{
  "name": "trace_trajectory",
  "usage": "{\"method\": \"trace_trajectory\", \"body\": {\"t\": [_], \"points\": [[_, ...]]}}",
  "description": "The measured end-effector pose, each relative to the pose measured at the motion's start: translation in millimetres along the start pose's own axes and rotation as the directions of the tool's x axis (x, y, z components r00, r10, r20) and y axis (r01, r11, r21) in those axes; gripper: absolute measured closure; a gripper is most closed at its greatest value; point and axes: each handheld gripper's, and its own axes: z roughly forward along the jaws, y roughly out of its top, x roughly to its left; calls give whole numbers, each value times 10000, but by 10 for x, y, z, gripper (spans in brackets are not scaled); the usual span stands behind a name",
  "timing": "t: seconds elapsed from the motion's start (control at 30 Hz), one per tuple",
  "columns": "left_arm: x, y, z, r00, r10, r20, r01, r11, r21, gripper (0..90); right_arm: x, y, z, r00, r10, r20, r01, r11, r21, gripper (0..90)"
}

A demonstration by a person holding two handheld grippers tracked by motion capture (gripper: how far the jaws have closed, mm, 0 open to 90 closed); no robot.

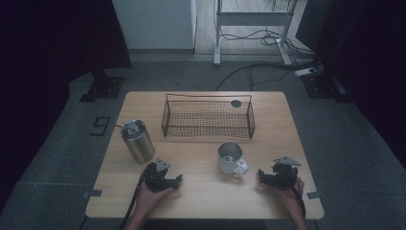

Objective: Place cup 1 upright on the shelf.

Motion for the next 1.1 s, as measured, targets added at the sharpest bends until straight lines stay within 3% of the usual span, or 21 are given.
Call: {"method": "trace_trajectory", "body": {"t": [0.23,0.53,0.97,1.1], "points": [[1,1,1,10000,15,13,-15,10000,1,133,-1,0,-1,10000,10,22,-10,10000,0,51],[1,2,1,10000,11,15,-11,10000,6,132,-19,-9,-14,9977,476,473,-473,9988,-90,74],[-4,-1,0,10000,-18,-24,18,10000,3,134,-34,-12,-18,9978,502,435,-498,9987,-104,86],[-3,1,0,10000,-31,-15,31,10000,4,133,-24,-23,-31,9954,666,694,-657,9977,-145,94]]}}
